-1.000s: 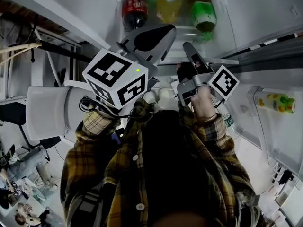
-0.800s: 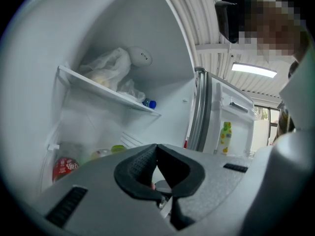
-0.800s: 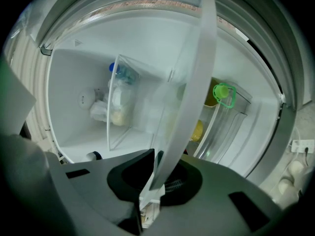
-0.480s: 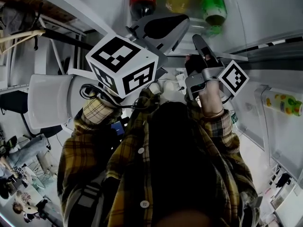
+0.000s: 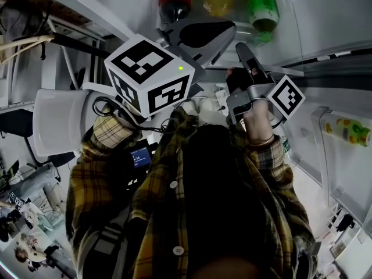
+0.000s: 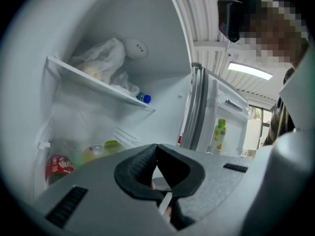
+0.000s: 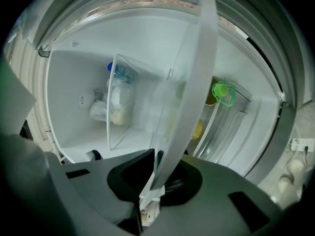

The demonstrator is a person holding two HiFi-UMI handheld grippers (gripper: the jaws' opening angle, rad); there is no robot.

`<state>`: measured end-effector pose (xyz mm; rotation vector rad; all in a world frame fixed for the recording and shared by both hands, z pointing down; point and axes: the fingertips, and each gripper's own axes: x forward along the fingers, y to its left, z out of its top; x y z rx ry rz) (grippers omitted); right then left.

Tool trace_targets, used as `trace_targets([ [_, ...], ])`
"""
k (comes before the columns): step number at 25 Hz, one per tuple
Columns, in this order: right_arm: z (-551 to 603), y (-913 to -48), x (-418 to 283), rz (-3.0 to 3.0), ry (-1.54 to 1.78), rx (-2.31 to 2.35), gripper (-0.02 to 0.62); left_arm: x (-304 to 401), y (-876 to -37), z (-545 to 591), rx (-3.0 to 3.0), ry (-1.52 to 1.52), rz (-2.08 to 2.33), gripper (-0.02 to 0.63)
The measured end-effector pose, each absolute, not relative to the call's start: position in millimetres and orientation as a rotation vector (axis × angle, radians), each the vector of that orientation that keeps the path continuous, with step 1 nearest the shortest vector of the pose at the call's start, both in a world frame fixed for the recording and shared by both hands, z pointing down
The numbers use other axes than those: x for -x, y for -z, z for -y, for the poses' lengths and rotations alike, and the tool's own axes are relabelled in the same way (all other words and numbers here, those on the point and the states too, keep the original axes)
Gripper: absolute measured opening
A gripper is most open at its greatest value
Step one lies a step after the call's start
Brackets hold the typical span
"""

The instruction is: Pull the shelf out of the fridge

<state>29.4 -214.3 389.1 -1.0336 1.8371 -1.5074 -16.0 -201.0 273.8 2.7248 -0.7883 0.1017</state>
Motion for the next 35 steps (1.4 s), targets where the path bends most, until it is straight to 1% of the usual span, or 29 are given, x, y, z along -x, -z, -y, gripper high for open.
trace_targets([
  [35, 213.6, -394.1, -31.4, -1.805, 1.521, 1.035, 0.040, 12.1, -269.9, 201.9, -2.741, -0.085, 0.766, 0.003],
])
